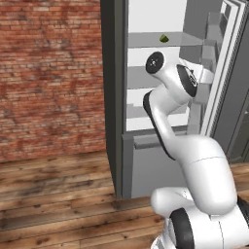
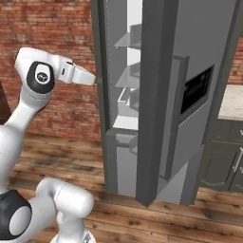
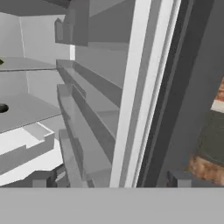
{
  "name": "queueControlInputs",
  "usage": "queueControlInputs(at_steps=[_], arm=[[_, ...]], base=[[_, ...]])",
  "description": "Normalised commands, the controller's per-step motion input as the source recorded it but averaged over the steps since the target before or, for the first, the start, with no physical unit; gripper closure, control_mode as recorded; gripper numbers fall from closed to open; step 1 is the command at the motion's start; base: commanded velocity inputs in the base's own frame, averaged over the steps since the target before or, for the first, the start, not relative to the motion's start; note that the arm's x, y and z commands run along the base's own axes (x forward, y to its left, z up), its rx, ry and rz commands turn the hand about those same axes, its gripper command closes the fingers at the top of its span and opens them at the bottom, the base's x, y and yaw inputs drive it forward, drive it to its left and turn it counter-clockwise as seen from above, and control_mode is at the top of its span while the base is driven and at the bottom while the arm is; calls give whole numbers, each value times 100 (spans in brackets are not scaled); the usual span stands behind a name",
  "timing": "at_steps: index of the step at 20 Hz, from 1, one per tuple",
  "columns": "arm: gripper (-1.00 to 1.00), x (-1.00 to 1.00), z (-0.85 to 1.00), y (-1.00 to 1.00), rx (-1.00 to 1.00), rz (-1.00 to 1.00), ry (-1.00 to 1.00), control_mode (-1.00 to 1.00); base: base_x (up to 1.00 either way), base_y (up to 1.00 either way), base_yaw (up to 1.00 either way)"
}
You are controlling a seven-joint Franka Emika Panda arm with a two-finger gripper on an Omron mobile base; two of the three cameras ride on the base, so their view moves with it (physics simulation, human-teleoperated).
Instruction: Take the lemon wedge from the fridge and place it on the plate with fish on the dining counter.
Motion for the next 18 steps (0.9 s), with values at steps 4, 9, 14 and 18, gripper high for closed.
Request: queueControlInputs(at_steps=[4,9,14,18], arm=[[-100,41,-6,-71,0,-17,0,-100],[-100,17,-7,-77,0,-21,0,-100],[-100,-16,-3,-97,0,-25,0,-100],[-100,-56,-3,-100,0,-25,0,-100]], base=[[0,0,0],[0,0,0],[0,0,0],[0,0,0]])
